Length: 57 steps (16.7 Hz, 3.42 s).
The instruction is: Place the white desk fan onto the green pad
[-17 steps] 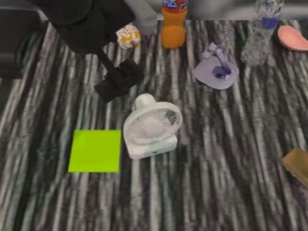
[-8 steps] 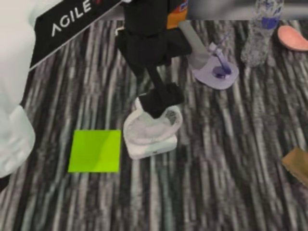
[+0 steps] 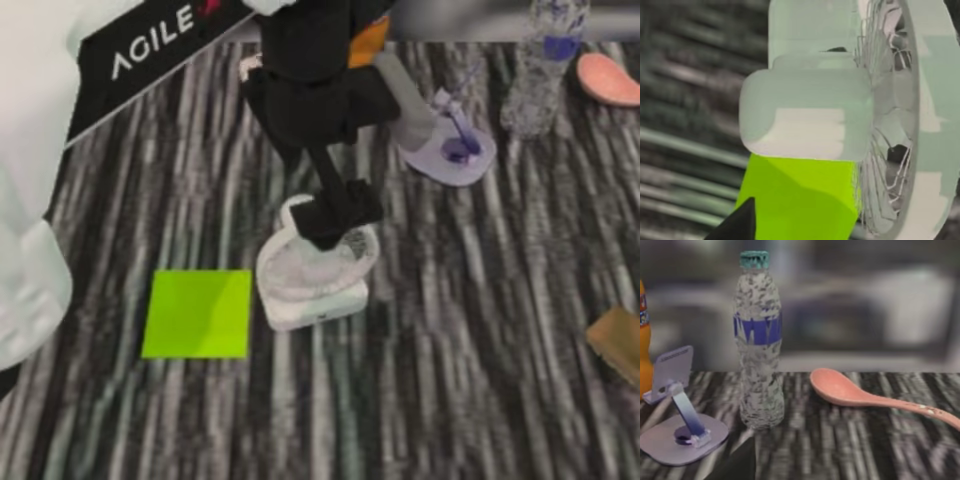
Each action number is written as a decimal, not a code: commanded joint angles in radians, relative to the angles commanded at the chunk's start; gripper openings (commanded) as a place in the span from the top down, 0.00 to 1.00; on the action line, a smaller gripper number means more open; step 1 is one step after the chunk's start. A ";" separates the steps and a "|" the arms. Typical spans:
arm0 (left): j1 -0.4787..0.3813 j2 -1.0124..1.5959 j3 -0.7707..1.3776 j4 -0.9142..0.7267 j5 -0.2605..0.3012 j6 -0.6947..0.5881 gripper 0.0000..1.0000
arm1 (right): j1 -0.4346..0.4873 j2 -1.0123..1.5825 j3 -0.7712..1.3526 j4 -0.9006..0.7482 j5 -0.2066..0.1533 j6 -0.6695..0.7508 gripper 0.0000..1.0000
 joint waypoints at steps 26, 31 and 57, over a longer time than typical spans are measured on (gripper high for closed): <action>0.000 -0.026 -0.211 0.179 0.000 -0.001 1.00 | 0.000 0.000 0.000 0.000 0.000 0.000 0.00; 0.000 -0.026 -0.211 0.179 0.000 -0.001 1.00 | 0.000 0.000 0.000 0.000 0.000 0.000 0.00; 0.225 -0.348 -0.477 0.118 0.007 0.477 1.00 | 0.000 0.000 0.000 0.000 0.000 0.000 0.00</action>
